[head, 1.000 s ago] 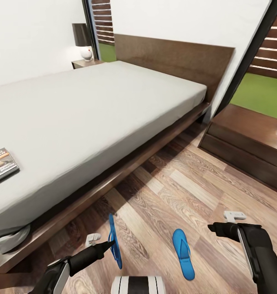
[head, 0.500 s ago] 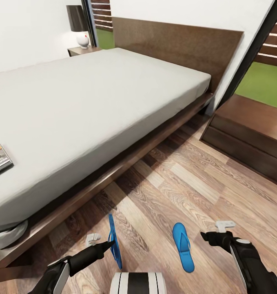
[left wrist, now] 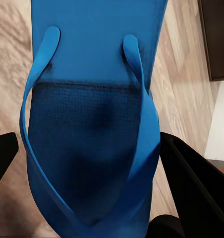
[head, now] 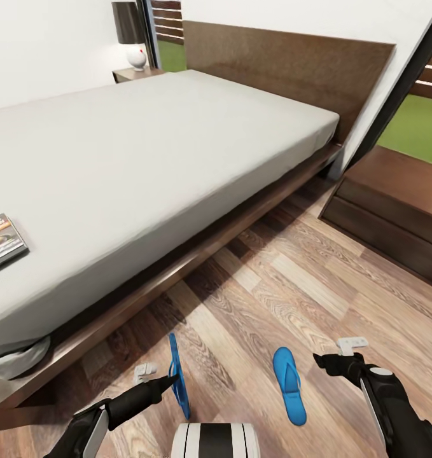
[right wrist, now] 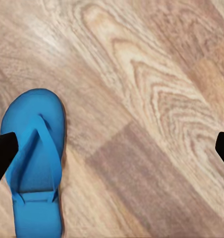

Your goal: In the bedroom, move the book from the bed onto either nightstand, and place the two sandals side by side next to the bed.

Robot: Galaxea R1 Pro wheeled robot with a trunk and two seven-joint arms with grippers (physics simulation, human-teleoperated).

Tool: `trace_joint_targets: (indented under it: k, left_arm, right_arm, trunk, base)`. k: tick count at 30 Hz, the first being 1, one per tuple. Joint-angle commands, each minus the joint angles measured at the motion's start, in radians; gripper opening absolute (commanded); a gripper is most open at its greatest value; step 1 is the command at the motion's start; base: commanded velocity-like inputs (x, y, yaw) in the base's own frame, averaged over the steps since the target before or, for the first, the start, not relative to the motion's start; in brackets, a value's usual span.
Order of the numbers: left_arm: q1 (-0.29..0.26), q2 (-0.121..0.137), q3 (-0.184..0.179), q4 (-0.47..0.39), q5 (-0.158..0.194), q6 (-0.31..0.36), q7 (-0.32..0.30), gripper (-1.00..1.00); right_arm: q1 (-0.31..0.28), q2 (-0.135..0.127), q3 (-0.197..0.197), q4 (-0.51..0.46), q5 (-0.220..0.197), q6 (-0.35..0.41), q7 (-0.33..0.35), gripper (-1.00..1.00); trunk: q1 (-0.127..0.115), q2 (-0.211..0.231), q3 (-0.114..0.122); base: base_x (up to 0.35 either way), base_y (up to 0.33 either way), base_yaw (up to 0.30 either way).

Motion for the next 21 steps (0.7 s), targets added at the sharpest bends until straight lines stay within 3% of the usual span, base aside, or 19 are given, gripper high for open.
trace_joint_targets:
  k: [1,21]
  left_arm:
    - [-0.001,-0.001,0.003,0.0,0.002,0.009,-0.004,-1.0]
    - [-0.001,-0.001,0.003,0.0,0.002,0.009,-0.004,-1.0]
  right_arm:
    - [0.0,0.0,-0.002,-0.002,0.01,0.004,0.009,1.0]
    - [0.0,0.0,-0.002,-0.001,0.01,0.004,0.008,1.0]
  trunk:
    - [0.0,0.0,-0.001]
    - [0.001,-0.001,-0.008]
  base:
    - [0.0,0.0,0.264]
    - [0.0,0.0,0.268]
